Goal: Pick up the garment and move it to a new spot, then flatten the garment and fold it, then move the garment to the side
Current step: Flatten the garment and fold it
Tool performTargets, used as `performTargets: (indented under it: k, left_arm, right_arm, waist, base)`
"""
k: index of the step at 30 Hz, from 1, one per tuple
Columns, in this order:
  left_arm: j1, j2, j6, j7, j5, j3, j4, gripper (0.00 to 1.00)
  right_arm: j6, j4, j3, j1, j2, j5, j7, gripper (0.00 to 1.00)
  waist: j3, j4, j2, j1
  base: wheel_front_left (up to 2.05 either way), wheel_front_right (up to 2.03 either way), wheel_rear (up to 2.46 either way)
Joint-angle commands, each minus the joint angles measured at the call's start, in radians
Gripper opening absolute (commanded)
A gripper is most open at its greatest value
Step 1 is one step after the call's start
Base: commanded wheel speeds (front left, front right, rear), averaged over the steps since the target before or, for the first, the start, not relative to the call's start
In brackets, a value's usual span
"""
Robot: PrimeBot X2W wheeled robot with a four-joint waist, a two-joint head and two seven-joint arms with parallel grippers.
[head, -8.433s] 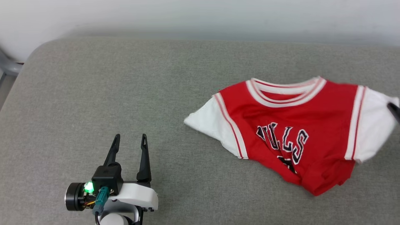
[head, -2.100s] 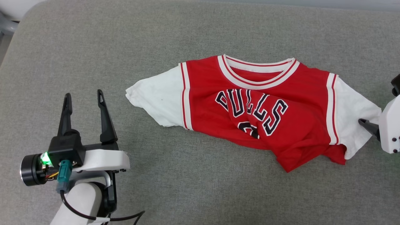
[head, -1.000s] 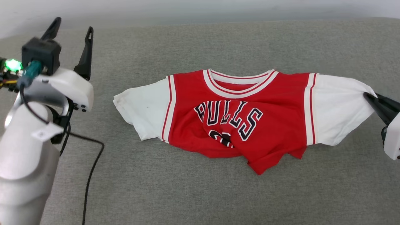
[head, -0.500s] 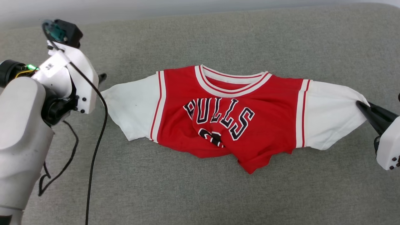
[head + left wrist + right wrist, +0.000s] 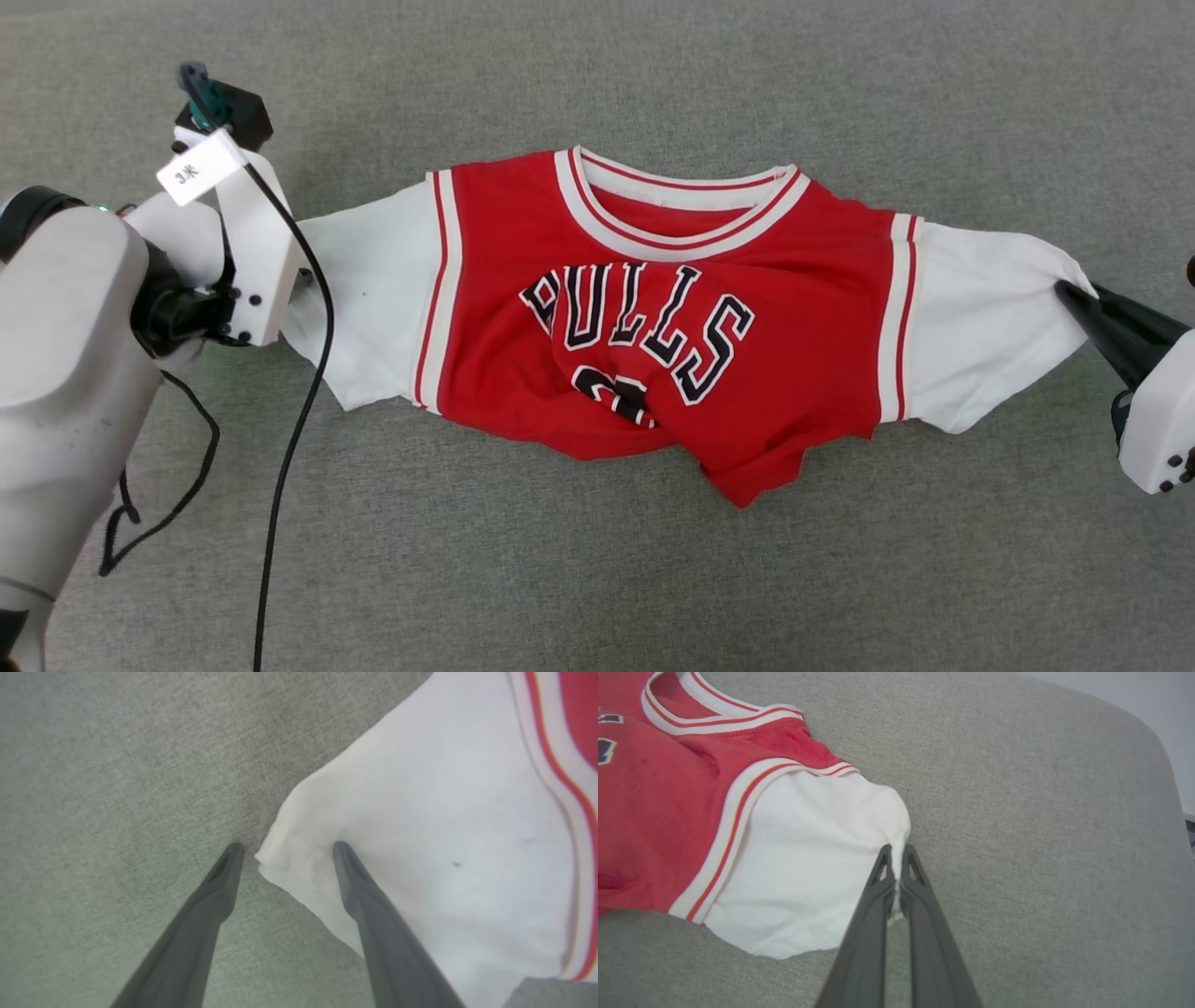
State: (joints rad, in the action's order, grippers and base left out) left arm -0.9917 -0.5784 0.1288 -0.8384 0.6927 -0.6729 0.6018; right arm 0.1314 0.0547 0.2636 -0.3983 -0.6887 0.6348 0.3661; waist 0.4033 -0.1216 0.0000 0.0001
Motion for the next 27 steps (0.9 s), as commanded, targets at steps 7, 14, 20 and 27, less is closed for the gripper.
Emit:
performTargets:
  k: [7, 14, 20, 27]
  left_arm:
    - [0.022, 0.008, 0.001, -0.033, 0.077, -0.087, 0.035, 0.86]
    - [0.0, -0.013, 0.001, 0.038, 0.119, -0.131, 0.014, 0.0]
    - [-0.067, -0.05, 0.0, 0.21, 0.1, -0.153, -0.044, 0.0]
    - [-0.11, -0.1, 0.0, 0.395, 0.049, -0.186, -0.124, 0.0]
  right_arm:
    - [-0.001, 0.0, 0.005, -0.02, 0.0, 0.005, -0.006, 0.0]
    - [-0.001, 0.008, 0.014, -0.04, -0.003, 0.017, -0.002, 0.0]
    - [-0.001, 0.005, 0.016, -0.068, -0.026, 0.025, -0.02, 0.0]
    - [-0.001, -0.007, -0.004, -0.091, -0.062, 0.024, -0.043, 0.0]
  waist:
    - [0.032, -0.008, 0.0, -0.0001]
    - [0.012, 0.01, 0.0, -0.0001]
    - [-0.04, 0.028, 0.0, -0.0001]
    - [-0.13, 0.061, 0.0, -0.0001]
  base:
    - [0.0, 0.0, 0.0]
    - [0.0, 0.0, 0.0]
    - [0.0, 0.0, 0.0]
    - [0.0, 0.0, 0.0]
